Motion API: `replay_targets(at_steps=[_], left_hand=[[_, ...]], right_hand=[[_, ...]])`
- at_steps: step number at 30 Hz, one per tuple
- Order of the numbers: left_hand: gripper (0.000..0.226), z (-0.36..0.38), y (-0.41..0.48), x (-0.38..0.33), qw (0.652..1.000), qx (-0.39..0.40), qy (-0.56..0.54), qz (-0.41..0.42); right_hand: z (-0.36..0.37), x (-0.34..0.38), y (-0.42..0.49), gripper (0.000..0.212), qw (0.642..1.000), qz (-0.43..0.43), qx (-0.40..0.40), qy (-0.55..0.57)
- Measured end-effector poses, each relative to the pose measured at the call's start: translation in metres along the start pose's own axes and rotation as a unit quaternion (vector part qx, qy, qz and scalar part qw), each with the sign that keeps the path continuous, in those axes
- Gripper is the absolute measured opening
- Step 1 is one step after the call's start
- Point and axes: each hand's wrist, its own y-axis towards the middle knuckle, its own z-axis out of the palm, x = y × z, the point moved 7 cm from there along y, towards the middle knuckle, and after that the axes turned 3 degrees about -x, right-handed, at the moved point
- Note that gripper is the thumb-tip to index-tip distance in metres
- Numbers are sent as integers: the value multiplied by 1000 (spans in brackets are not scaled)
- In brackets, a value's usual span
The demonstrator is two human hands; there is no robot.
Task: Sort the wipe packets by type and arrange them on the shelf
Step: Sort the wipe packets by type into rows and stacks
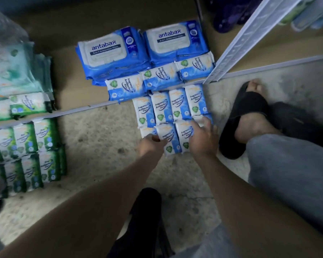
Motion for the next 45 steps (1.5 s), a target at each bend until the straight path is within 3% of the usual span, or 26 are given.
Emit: replay_targets(at_steps=[4,10,18,23,27,33,45], left_hand=[[32,-7,-8,-19,996,-54,57,39],[16,-7,-17,-36,978,-33,151,142],[47,-26,-21,-40,918,89,321,214],[57,-70,-25,-37,883,70,398,240],[58,-114,-35,-51,876,15,397,272],[61,-181,-64,-67,878,-45,359,313],[60,-312,-117,-29,885,-123,314,321]], right_hand=[[12,-10,-3,64,998,57,-2,11],[13,-12,0,68,999,14,21,25],[-1,-3,1,71,996,3,89,4],[-26,40,-23,61,991,-42,115,-54],[-56,83,-47,61,989,-93,97,-53],[-105,137,-82,62,993,-101,59,6],[-152,249,-166,56,986,-156,39,40]])
